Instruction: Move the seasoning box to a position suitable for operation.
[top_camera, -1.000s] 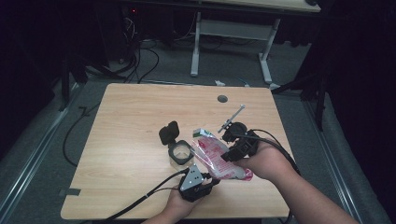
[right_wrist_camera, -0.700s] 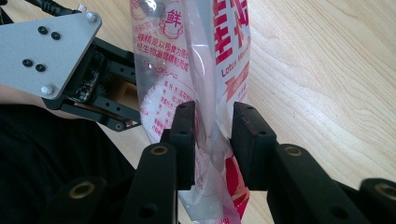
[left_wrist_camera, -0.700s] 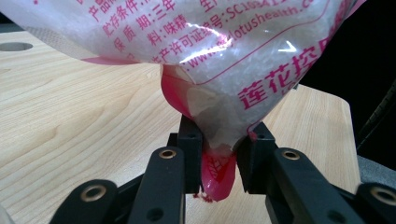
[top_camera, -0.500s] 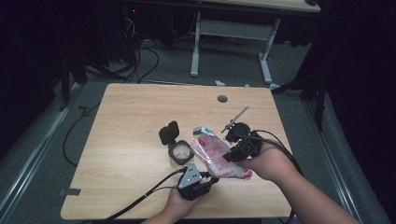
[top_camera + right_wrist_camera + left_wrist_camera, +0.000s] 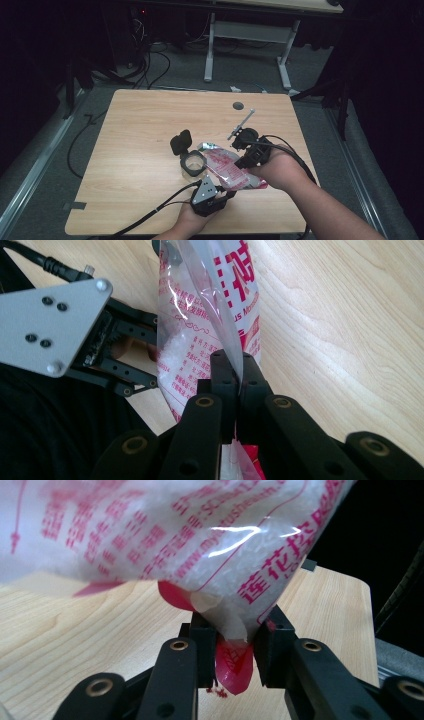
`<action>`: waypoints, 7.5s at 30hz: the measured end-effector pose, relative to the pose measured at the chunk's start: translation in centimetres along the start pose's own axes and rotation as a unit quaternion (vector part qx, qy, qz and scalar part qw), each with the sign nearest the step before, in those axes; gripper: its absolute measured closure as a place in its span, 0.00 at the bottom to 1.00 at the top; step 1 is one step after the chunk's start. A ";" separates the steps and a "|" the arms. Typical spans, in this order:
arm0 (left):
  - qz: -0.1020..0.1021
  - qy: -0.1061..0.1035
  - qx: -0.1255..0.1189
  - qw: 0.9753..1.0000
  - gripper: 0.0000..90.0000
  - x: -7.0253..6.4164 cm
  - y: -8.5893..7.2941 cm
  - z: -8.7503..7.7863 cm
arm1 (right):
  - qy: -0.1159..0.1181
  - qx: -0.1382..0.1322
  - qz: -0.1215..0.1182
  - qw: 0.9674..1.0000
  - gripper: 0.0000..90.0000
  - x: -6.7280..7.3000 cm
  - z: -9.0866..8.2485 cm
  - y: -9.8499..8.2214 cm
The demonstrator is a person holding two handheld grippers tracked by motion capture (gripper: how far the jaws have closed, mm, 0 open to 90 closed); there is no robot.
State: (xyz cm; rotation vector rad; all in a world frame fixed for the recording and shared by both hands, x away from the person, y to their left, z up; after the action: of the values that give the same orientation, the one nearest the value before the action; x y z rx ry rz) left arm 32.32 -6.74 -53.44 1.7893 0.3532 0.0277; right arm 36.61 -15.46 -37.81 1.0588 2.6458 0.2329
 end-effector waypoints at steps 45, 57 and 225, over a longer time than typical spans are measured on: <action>-0.007 0.027 0.008 1.000 0.78 1.5 0.5 0.9 | 0.004 0.016 -0.009 1.000 1.00 -0.1 0.7 3.9; -0.004 0.034 0.004 0.999 0.78 1.7 1.1 0.8 | 0.003 0.009 -0.018 1.000 1.00 -0.1 0.4 4.8; -0.016 0.055 -0.020 0.998 0.74 2.4 2.5 0.5 | -0.023 0.011 -0.053 0.998 1.00 0.5 0.8 8.9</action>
State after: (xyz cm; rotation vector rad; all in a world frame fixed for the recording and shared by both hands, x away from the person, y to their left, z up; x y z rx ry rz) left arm 35.32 -7.13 -51.58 1.7451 0.4579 0.1101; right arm 42.28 -8.66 -36.48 0.9153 2.6591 0.1542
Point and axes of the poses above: each handheld gripper's, and its own axes: z roughly forward along the jaws, y roughly out of its top, x roughly to its left, the point moved 6 cm from there along z, roughly forward along the jaws, and after that the axes turned 12 degrees about -y, right-handed, at the moved point
